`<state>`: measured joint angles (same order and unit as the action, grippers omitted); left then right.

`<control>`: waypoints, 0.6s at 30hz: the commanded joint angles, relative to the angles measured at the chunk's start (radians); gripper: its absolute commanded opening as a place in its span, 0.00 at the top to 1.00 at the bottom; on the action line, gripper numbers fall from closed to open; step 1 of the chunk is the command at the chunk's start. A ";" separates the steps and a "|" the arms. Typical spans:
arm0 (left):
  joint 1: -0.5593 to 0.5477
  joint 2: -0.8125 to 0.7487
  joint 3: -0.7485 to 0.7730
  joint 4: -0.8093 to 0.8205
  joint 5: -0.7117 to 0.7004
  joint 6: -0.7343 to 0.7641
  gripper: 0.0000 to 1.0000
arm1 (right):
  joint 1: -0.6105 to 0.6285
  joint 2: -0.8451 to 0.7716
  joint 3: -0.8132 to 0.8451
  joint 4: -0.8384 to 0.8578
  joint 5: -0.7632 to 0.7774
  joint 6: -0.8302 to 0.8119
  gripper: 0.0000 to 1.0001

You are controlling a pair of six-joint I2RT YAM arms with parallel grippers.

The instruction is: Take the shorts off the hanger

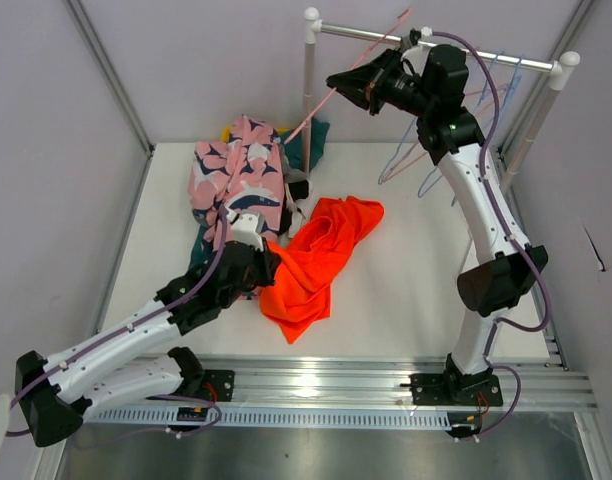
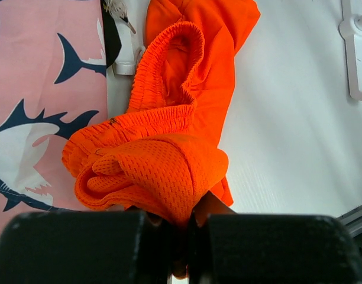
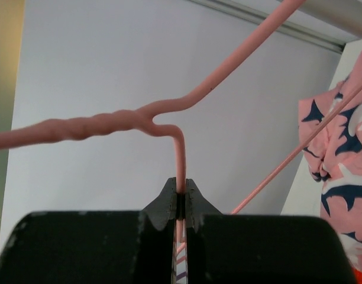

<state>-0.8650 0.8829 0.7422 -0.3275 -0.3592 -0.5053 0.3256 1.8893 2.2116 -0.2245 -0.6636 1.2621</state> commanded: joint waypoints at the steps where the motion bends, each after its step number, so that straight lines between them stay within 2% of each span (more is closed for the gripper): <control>1: -0.008 0.005 0.000 0.050 0.011 -0.022 1.00 | 0.000 -0.041 -0.114 0.008 -0.015 0.019 1.00; 4: -0.012 0.030 0.005 0.071 0.028 -0.022 1.00 | 0.001 -0.114 -0.254 0.011 0.030 0.007 1.00; 8: -0.026 0.044 0.011 0.090 0.032 -0.022 1.00 | 0.024 -0.205 -0.349 -0.061 0.123 -0.081 1.00; 11: -0.031 0.053 0.011 0.099 0.034 -0.019 1.00 | 0.020 -0.219 -0.363 -0.061 0.156 -0.083 1.00; 18: -0.045 0.048 0.010 0.104 0.025 -0.021 1.00 | 0.006 -0.183 -0.332 0.096 0.165 0.025 1.00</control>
<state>-0.8978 0.9428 0.7403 -0.2890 -0.3351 -0.5083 0.3359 1.7264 1.8393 -0.2543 -0.5301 1.2427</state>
